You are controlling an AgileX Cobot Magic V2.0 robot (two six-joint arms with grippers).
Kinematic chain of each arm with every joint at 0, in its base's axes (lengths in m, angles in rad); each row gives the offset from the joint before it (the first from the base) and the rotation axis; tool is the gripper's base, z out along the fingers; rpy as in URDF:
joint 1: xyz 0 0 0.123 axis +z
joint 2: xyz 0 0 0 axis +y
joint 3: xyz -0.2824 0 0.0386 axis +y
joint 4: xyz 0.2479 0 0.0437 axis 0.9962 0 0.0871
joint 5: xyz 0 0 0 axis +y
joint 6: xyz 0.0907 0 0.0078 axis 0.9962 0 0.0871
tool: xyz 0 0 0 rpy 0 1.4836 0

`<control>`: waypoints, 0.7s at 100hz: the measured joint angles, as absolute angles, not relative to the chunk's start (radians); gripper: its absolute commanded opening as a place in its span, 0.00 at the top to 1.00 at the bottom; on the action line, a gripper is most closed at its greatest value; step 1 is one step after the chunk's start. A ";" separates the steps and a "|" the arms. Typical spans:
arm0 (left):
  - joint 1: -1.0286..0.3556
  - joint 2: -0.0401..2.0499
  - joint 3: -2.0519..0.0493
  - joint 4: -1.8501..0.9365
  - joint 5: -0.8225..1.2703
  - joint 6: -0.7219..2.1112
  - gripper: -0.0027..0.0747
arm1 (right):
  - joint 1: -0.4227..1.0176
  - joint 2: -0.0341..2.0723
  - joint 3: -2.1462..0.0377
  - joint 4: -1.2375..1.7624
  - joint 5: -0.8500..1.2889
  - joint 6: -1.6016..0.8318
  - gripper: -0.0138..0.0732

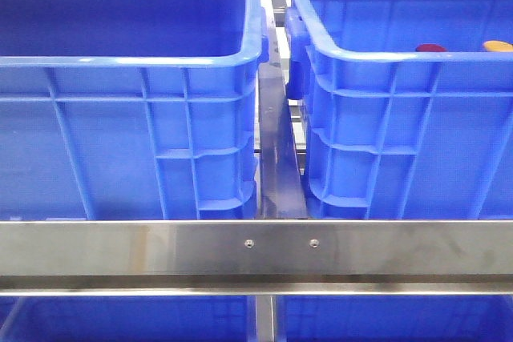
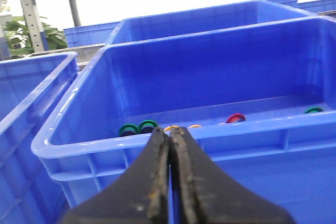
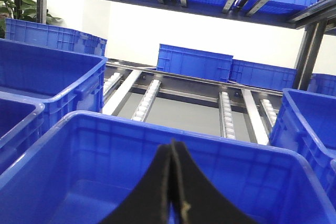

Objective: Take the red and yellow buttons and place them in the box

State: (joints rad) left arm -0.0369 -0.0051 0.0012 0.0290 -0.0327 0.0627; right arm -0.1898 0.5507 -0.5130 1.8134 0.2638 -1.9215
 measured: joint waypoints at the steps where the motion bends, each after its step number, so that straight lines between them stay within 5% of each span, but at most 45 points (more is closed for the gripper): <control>1: -0.037 -0.005 0.001 0.029 -0.033 0.063 0.99 | -0.190 0.551 -0.513 1.813 0.264 -1.921 0.92; 70: -0.034 -0.005 0.001 0.012 -0.033 0.063 0.99 | -0.190 0.551 -0.513 1.813 0.264 -1.921 0.92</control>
